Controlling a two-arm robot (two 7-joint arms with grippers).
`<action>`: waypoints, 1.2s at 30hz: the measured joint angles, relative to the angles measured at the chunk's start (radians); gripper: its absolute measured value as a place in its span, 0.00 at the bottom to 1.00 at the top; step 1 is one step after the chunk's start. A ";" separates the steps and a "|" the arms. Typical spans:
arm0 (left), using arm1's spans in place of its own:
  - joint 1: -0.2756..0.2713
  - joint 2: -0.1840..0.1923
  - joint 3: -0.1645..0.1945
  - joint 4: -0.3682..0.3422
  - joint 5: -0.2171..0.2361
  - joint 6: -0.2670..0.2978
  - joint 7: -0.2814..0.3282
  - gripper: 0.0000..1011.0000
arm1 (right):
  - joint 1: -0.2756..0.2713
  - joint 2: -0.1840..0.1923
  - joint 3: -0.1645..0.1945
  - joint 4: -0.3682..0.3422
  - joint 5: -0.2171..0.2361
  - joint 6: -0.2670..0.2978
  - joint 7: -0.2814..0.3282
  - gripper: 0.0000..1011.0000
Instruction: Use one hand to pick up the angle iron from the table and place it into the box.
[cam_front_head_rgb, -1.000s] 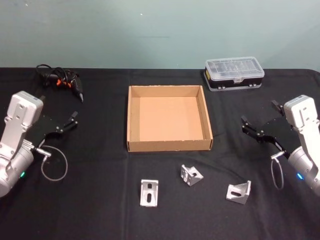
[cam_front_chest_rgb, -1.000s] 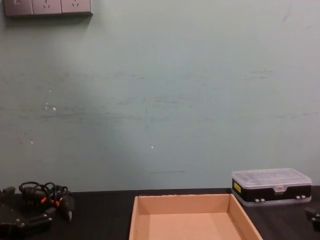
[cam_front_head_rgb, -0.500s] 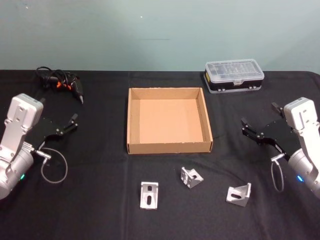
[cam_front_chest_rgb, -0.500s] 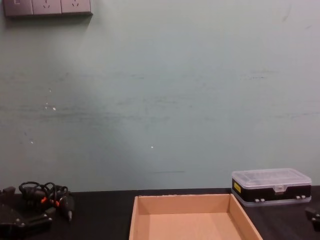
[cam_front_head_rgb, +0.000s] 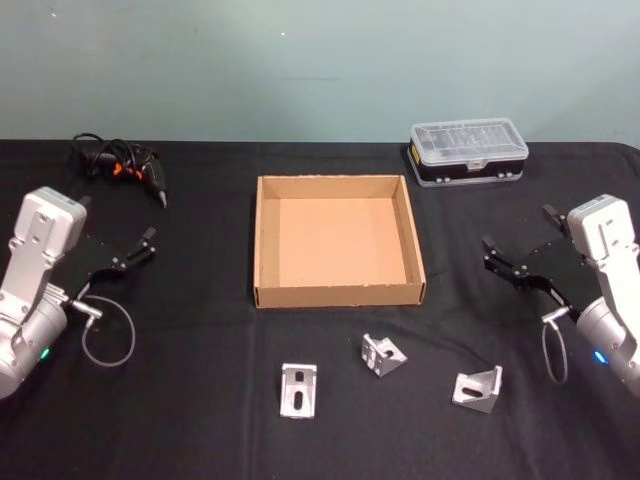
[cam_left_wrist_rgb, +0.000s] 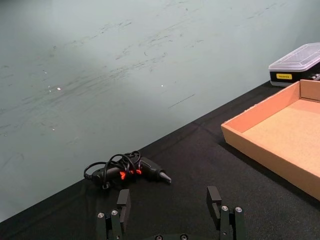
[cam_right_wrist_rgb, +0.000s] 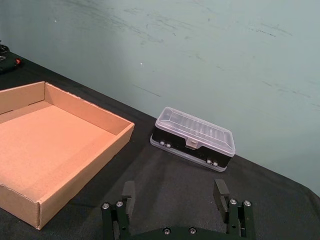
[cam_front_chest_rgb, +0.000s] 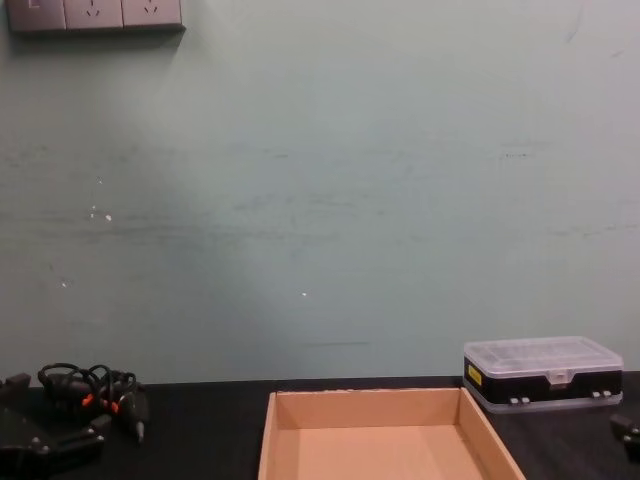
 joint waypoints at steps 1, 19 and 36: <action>0.000 0.000 0.000 0.000 0.000 0.000 0.000 0.99 | 0.000 0.000 0.000 0.000 0.000 0.000 0.000 0.99; 0.000 0.000 0.000 0.000 0.000 0.000 0.000 0.99 | 0.000 -0.001 0.001 0.000 0.000 0.000 0.000 0.99; 0.000 0.000 0.000 0.000 0.000 0.000 0.000 0.99 | -0.063 0.040 0.085 -0.099 0.032 0.008 0.070 0.99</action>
